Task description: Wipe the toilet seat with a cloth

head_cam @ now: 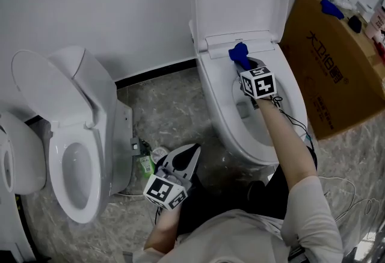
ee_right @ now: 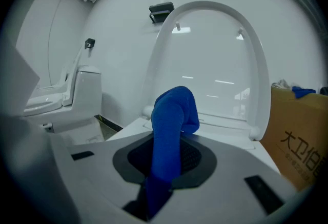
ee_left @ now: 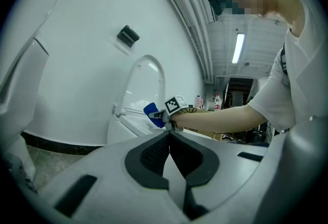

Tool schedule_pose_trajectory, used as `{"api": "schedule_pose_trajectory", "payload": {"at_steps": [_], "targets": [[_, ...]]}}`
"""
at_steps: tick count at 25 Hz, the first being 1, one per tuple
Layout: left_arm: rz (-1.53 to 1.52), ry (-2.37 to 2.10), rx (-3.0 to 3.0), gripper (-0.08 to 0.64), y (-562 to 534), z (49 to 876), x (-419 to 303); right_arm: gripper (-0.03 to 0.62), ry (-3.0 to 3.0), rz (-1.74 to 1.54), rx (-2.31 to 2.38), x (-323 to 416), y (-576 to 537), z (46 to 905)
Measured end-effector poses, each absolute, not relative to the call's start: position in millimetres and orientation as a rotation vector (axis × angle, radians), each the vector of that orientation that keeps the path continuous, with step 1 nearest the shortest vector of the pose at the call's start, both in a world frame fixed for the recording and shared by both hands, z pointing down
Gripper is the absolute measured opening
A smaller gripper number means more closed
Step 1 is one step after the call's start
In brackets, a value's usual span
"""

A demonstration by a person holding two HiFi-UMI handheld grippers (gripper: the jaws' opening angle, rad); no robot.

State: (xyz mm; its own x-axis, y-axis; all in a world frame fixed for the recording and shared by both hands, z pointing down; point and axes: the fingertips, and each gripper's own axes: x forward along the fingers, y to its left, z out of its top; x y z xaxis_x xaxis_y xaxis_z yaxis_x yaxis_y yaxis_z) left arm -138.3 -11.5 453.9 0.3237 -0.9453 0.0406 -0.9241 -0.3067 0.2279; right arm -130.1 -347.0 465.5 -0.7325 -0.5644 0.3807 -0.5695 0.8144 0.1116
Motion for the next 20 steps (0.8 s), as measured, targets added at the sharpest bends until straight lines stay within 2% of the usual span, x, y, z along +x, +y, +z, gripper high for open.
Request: {"api": "schedule_pose_trajectory", "payload": {"at_steps": [7,12,20], "targets": [[-0.18,-1.713,2.386,0.005,-18,450,-135,0.055,-2.884,-0.019,0.696,-119,-271,392],[-0.153,-1.727,2.414,0.005,-23,443,-135,0.055,-3.017,0.076,0.653,-91,-221,375],[-0.152,-1.735,2.433,0.005,-30,434,-137,0.055,-3.206,-0.007,0.626,-52,-153,332]]}}
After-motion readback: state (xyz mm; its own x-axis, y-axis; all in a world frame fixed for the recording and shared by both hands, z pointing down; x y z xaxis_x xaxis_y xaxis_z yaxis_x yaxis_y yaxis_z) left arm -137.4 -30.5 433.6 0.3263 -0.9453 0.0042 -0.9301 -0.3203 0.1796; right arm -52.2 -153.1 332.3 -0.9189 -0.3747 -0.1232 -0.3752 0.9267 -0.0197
